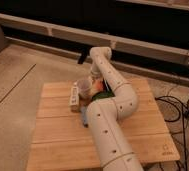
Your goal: Place the pepper in the ceramic bowl
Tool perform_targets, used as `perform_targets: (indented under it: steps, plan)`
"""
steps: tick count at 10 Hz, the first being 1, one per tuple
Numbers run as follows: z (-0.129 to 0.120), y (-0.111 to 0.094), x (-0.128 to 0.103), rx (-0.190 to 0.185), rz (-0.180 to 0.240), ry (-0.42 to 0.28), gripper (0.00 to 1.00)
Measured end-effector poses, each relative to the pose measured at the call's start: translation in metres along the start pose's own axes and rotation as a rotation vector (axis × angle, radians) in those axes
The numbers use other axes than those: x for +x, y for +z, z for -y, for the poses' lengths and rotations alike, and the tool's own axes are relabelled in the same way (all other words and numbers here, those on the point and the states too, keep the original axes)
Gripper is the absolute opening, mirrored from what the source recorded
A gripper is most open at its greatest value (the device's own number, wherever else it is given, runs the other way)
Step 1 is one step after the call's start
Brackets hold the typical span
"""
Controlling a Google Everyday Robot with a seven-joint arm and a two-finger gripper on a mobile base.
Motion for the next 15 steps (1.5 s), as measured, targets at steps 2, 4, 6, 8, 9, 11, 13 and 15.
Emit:
perform_targets:
  steps: [2, 4, 6, 8, 9, 11, 13, 15]
  plan:
    - [0.005, -0.003, 0.0, 0.021, -0.002, 0.002, 0.65]
    - [0.007, -0.006, -0.001, 0.039, -0.006, 0.002, 0.65]
    - [0.007, 0.0, 0.004, 0.037, -0.024, 0.012, 0.65]
    - [0.008, 0.006, 0.01, 0.032, -0.041, 0.026, 0.65]
    - [0.008, 0.012, 0.016, 0.024, -0.053, 0.036, 0.65]
    - [0.006, 0.021, 0.02, 0.011, -0.066, 0.048, 0.65]
    - [0.003, 0.024, 0.02, -0.001, -0.065, 0.05, 0.51]
    - [0.004, 0.022, 0.019, -0.006, -0.054, 0.048, 0.32]
